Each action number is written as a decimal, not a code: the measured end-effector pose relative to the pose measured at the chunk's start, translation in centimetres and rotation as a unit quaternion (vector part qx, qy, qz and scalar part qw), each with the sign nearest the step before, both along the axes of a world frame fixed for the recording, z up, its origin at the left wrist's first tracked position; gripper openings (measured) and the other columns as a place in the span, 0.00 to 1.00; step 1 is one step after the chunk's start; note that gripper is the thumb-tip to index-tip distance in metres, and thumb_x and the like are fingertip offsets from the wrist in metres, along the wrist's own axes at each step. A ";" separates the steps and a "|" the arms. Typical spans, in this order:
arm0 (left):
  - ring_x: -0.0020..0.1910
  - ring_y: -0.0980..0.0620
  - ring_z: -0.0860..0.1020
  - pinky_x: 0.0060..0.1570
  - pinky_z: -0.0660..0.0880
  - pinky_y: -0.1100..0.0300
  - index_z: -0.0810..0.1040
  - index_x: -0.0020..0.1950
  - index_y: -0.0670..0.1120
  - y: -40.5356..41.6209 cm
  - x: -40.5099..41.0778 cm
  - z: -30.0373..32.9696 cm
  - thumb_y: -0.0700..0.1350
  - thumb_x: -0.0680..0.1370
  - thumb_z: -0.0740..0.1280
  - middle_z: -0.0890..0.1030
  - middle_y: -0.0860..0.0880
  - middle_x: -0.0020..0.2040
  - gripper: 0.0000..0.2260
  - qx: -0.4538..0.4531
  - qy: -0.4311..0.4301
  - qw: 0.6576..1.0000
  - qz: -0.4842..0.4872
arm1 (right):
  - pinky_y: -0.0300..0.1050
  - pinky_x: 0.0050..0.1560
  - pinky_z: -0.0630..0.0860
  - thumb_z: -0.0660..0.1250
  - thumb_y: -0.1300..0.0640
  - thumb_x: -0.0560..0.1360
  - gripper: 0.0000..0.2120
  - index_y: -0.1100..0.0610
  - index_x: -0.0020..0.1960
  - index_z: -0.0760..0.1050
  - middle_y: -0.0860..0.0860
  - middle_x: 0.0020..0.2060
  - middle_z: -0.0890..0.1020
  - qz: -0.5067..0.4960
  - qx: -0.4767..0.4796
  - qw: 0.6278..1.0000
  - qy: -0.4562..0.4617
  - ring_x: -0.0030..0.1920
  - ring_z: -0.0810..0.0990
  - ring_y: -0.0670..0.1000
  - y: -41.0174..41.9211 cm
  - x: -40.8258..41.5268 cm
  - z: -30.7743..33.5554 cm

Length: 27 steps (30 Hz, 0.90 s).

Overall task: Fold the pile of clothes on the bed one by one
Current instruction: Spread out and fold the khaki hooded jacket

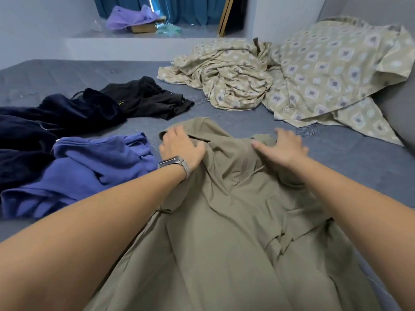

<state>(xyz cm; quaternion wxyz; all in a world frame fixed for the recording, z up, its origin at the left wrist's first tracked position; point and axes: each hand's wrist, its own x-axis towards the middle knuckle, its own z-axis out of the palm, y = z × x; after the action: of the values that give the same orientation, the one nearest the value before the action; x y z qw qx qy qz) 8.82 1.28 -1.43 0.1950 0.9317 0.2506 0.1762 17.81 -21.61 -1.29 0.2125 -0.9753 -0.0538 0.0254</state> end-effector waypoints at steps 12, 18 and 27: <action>0.78 0.47 0.51 0.73 0.41 0.41 0.61 0.76 0.54 0.1 0.5 -9.7 0.64 0.74 0.38 0.55 0.48 0.78 0.34 0.172 0.077 0.963 -0.191 | 0.55 0.65 0.68 0.73 0.34 0.64 0.41 0.58 0.68 0.67 0.55 0.64 0.75 0.126 0.000 0.991 0.046 0.67 0.69 0.61 12.4 6.0 -4.8; 0.74 0.44 0.63 0.71 0.53 0.37 0.71 0.70 0.49 0.1 0.6 -10.4 0.61 0.77 0.47 0.67 0.45 0.74 0.29 0.193 0.040 0.966 -0.164 | 0.45 0.50 0.72 0.60 0.61 0.76 0.11 0.60 0.55 0.79 0.60 0.55 0.80 -0.013 0.143 0.989 -0.035 0.57 0.77 0.61 13.0 8.6 -2.8; 0.75 0.43 0.61 0.70 0.44 0.34 0.63 0.76 0.46 -1.5 0.4 -8.5 0.55 0.79 0.44 0.64 0.40 0.75 0.28 0.274 0.134 0.948 -0.085 | 0.41 0.60 0.72 0.55 0.64 0.73 0.14 0.49 0.52 0.71 0.57 0.53 0.77 0.063 0.575 0.753 -0.315 0.53 0.75 0.50 4.8 1.9 10.5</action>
<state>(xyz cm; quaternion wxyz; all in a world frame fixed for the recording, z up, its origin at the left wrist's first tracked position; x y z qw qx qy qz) 9.26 -0.27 -9.93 -0.0895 0.9822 0.1361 0.0940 19.69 -16.82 9.18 0.7018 -0.6170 -0.1831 -0.3053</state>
